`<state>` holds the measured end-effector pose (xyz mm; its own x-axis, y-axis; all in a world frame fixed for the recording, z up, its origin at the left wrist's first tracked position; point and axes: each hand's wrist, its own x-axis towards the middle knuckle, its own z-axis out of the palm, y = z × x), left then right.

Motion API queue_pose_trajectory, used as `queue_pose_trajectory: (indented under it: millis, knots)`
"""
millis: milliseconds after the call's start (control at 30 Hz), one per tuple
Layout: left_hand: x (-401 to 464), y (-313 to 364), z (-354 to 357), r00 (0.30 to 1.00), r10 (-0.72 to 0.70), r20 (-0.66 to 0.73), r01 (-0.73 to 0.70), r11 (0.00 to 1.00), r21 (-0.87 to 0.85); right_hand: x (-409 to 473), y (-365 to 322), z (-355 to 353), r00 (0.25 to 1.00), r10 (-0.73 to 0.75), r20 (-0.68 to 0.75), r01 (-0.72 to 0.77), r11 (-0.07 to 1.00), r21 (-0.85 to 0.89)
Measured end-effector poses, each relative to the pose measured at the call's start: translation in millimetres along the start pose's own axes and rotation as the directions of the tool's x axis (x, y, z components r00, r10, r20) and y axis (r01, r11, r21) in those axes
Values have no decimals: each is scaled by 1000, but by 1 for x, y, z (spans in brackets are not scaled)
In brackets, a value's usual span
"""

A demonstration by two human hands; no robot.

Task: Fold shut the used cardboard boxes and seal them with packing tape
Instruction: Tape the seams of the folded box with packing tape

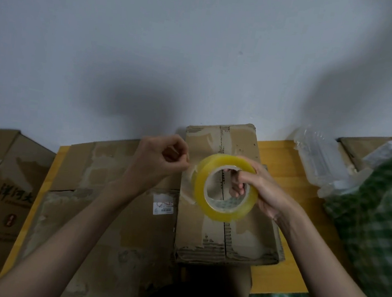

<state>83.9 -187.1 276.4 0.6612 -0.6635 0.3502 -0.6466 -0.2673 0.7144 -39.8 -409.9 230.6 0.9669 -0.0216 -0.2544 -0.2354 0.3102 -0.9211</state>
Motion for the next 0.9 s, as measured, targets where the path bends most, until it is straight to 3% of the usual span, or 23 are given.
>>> queue_pose_trajectory:
  millis: [200,633,900]
  knots:
    - [1,11,-4,982,-144,119,168,960,-223,1,3,1,998,-43,-55,40,998,-47]
    - [0,18,-9,987,7,158,17,989,-150,1,5,3,998,-24,-56,26,999,32]
    - [1,26,-11,988,-59,146,63,998,-22,0,3,7,994,-47,-100,44,999,-32]
